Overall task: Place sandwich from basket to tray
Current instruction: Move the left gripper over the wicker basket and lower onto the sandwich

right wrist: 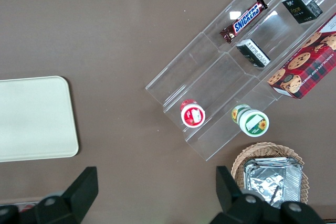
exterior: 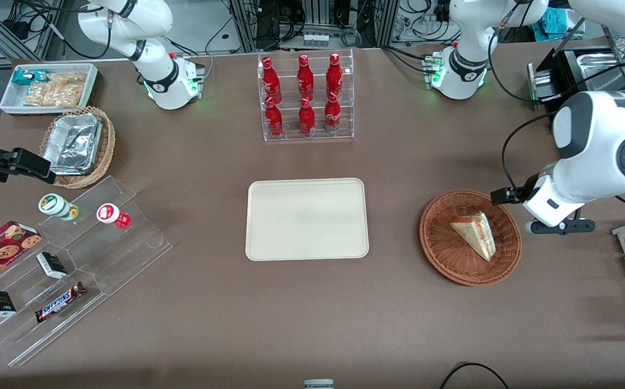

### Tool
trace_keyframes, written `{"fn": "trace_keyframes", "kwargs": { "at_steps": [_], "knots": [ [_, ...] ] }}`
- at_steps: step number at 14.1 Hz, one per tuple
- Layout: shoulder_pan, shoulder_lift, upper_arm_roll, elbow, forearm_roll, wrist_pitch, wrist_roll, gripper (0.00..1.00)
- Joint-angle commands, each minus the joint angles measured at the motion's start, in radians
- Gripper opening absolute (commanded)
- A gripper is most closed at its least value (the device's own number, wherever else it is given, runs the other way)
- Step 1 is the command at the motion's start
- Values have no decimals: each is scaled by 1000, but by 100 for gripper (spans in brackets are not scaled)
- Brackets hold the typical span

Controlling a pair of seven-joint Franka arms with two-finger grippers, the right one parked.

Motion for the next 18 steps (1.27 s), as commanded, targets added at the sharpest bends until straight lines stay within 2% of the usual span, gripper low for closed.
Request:
{"fn": "trace_keyframes", "kwargs": {
  "at_steps": [1, 4, 6, 11, 18],
  "knots": [
    [-26, -32, 5, -78, 10, 93, -196, 100],
    [-37, -32, 5, -151, 12, 208, -361, 100],
    [-37, -35, 5, -219, 13, 309, -384, 100],
    [-43, 5, 3, -289, 13, 492, -666, 100],
    [-52, 135, 3, -283, 12, 604, -694, 100]
  ]
}}
